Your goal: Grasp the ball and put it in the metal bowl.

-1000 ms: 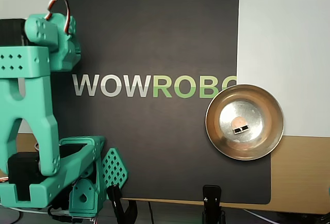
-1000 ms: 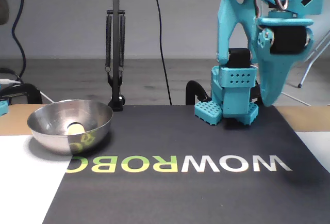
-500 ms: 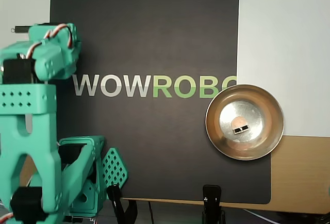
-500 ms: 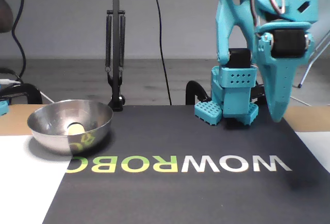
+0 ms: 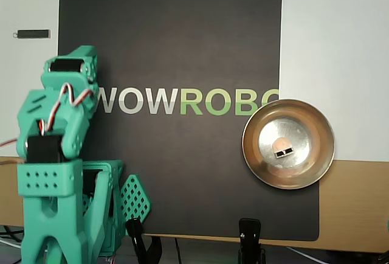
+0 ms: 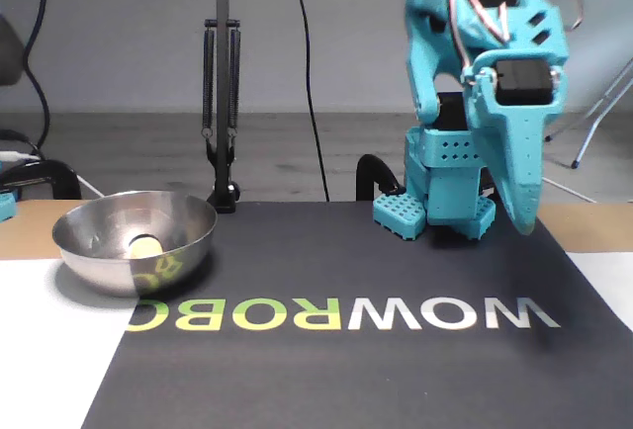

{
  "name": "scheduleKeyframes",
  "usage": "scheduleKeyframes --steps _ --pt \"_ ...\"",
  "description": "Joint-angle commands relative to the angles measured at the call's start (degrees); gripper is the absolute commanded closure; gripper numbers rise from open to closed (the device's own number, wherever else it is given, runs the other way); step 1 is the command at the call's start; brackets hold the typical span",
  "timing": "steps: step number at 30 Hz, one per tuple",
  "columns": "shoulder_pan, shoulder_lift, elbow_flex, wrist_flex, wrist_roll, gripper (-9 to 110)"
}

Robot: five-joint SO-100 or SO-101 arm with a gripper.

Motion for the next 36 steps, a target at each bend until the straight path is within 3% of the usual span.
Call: scheduleKeyframes --steps 1,14,28,36 --pt "0.09 8.96 5.98 -2.72 -0.09 102" --pt "0.09 40.52 30.32 -8.70 -0.53 102" --pt "0.18 42.89 30.32 6.24 -0.53 102" --pt "0.18 42.80 30.23 6.24 -0.53 102"
